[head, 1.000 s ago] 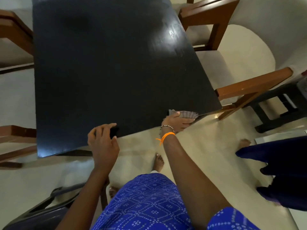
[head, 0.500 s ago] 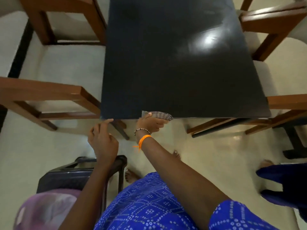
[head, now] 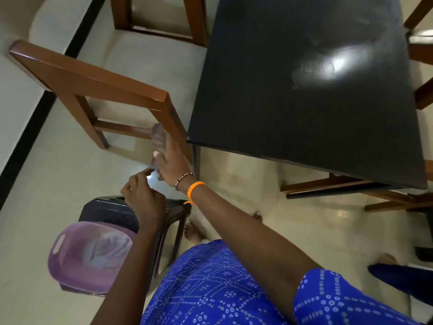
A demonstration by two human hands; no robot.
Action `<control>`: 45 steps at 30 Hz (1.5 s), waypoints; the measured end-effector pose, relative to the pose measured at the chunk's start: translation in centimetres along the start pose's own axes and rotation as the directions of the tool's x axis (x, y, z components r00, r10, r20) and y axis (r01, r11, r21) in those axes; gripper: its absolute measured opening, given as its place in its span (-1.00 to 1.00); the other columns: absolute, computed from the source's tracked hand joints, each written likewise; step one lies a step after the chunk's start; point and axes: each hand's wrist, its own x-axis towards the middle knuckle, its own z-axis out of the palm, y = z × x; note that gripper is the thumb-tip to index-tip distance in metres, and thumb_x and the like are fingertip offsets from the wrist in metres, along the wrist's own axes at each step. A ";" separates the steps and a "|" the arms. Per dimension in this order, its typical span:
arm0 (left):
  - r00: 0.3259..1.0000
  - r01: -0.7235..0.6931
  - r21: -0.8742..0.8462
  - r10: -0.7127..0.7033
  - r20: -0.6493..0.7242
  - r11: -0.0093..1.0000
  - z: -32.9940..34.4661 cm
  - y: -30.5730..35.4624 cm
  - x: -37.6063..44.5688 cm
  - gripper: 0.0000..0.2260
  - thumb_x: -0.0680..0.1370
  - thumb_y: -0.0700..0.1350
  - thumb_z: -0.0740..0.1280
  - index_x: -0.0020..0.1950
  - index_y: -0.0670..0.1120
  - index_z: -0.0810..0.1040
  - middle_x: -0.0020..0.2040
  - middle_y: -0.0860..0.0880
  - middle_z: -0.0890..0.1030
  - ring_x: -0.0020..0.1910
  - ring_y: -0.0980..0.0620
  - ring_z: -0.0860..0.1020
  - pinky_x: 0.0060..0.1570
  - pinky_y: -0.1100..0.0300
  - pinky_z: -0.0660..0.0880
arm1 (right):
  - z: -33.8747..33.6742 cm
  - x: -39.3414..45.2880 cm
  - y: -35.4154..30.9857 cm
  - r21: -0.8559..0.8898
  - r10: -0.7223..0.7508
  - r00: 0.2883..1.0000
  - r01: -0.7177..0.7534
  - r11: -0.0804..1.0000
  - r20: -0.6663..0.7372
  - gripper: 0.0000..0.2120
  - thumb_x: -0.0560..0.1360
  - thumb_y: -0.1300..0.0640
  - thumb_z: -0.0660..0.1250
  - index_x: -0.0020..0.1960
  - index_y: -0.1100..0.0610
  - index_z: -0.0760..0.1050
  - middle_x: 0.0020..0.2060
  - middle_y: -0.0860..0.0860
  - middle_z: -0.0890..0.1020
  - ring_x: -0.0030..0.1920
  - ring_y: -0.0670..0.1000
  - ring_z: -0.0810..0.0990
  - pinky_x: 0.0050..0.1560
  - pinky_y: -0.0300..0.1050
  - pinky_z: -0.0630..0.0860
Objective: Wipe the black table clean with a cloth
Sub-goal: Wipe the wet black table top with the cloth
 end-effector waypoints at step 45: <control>0.647 -0.499 -0.189 0.509 0.568 0.846 15.9 28.6 -19.5 -0.56 0.48 -0.27 0.31 0.34 -0.07 0.36 0.20 -0.06 0.50 0.24 -0.08 0.33 0.10 0.24 0.25 | -44.5 -22.2 39.5 -0.731 -0.039 0.887 -0.353 0.584 -0.460 -0.44 0.27 0.44 0.31 0.21 0.06 0.41 0.35 0.14 0.39 0.33 0.24 0.29 -0.06 0.30 0.46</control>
